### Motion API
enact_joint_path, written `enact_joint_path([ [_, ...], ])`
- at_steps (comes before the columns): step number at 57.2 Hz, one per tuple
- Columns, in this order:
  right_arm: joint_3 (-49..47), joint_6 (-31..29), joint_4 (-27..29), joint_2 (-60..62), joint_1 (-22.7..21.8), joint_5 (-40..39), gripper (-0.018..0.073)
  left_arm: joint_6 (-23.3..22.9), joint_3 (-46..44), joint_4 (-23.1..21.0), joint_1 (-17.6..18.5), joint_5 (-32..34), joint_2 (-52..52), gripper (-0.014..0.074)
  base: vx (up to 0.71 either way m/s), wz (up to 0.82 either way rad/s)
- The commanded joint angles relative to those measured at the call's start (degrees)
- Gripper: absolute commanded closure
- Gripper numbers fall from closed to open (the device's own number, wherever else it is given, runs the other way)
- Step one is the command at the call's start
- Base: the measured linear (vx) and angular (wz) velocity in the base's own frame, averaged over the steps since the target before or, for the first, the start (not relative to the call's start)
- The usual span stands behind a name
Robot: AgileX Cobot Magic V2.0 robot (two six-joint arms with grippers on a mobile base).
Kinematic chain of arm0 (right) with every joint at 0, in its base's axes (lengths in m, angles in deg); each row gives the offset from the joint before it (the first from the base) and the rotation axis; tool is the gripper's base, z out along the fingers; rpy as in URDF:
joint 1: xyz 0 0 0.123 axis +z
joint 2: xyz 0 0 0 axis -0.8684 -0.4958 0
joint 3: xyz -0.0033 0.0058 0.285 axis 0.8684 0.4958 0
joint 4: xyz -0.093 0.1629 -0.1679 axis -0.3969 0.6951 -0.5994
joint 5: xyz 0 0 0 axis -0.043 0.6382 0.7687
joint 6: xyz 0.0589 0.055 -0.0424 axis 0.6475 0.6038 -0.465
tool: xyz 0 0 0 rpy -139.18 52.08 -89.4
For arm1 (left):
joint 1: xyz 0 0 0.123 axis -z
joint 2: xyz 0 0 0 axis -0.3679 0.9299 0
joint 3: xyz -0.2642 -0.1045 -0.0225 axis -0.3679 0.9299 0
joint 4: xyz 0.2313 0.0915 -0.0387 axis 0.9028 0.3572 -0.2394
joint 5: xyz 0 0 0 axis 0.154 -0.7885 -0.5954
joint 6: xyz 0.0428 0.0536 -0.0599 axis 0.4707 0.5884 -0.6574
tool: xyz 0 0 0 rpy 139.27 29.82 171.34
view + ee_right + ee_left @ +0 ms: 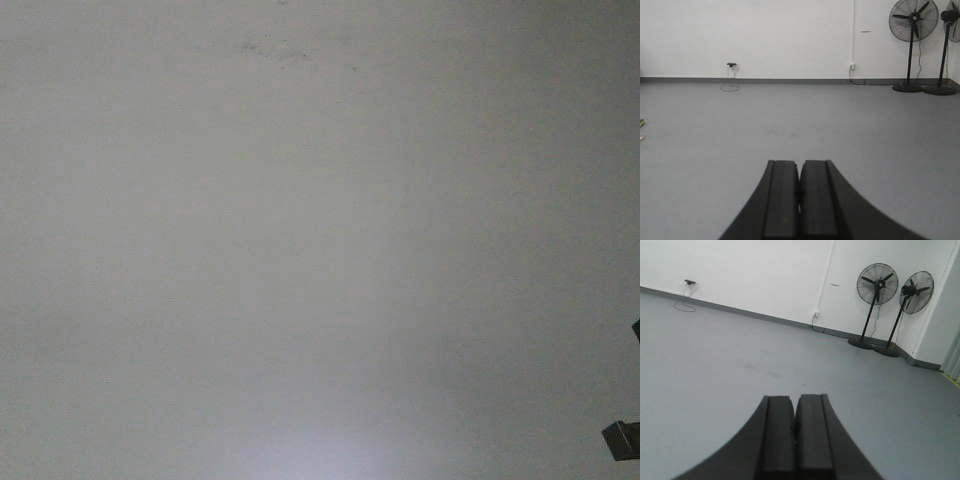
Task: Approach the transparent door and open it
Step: 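Drive the base forward across the grey floor toward the glass door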
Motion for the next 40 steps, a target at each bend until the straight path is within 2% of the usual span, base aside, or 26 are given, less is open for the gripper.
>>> enact_joint_path([
  [1,0.26,0.0,-0.08,0.91,-0.33,-4.57,0.0443,0.09,0.72,-0.58,0.3,4.54,0.4,0.06,0.0,0.0],
  [40,0.26,0.0,-0.08,0.91,-0.33,-4.57,0.0443,0.09,0.72,-0.58,0.3,4.54,0.4,0.06,0.0,0.0],
])
